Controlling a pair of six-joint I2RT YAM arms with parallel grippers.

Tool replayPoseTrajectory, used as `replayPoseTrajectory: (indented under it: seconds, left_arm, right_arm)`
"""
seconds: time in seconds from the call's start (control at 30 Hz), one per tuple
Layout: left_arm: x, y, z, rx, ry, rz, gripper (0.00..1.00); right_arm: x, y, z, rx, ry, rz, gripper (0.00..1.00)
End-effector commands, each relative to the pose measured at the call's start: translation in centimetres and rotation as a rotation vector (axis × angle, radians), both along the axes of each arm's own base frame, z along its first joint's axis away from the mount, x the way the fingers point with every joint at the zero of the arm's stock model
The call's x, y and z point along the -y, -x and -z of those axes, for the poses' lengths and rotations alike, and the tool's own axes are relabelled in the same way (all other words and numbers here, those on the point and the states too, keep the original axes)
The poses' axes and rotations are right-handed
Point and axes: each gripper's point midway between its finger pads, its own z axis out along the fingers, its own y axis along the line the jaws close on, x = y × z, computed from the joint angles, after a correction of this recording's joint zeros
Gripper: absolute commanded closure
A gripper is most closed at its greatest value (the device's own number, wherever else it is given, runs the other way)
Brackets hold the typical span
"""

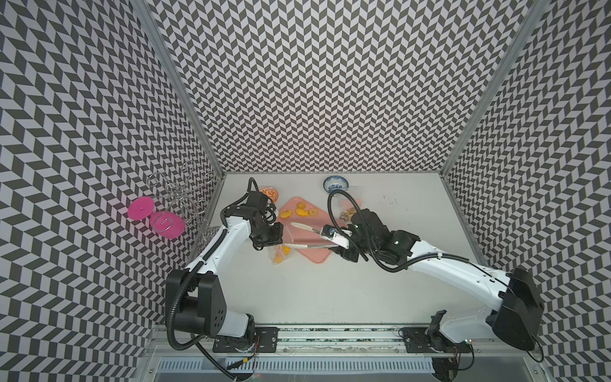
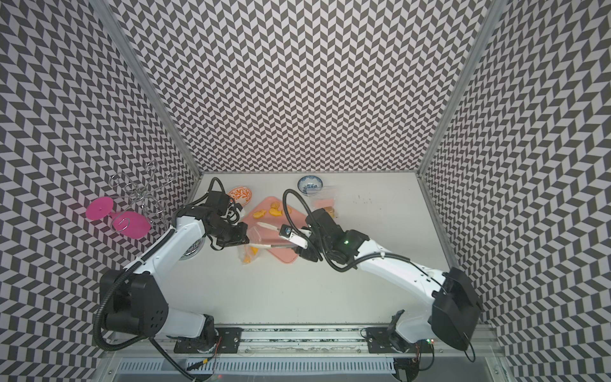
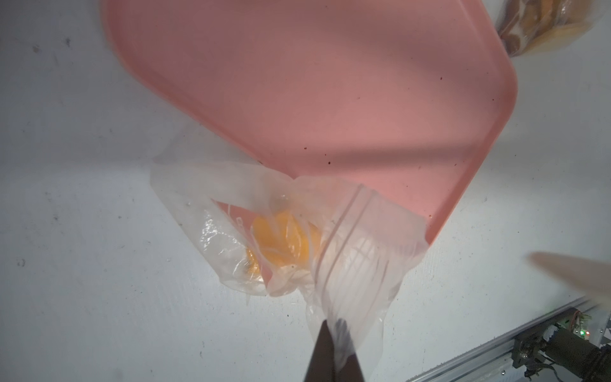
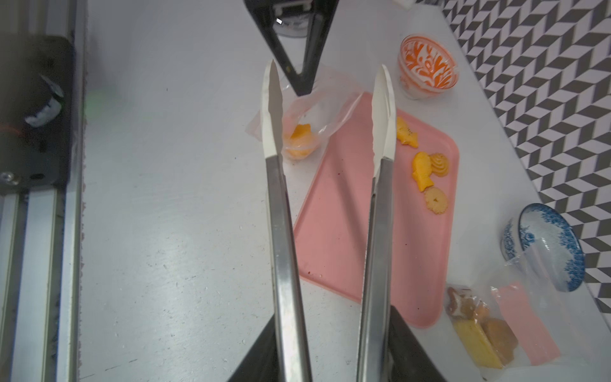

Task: Put the cookies into a resealable bag to prevent moisture
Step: Place the cookie in the ziploc bag, then pick up the cookie from the tray.

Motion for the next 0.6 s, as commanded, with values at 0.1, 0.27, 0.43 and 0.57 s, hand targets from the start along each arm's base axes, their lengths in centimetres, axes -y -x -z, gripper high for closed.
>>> replayPoseTrajectory:
  seconds: [0.1,0.27,0.43,0.57]
  left_arm:
    - [0.1,-0.1,-0.6,0.039,0.023,0.019,1.00]
    - [0.0,-0.1,-0.8,0.045,0.027,0.016,1.00]
    - [0.0,0.1,-0.9,0.046,0.031,0.014,1.00]
    - [0.1,0.2,-0.8,0.043,0.041,0.012,1.00]
  right_arm:
    - [2.6,-3.6,-2.6,0.019,-0.171,0.131,0.57]
    - [2.7,-7.8,1.3,-0.011,-0.081,0.195,0.57]
    - [1.3,-11.0,4.0,-0.026,-0.044,0.198,0.58]
    - [0.4,-13.4,5.8,-0.033,-0.023,0.204,0.58]
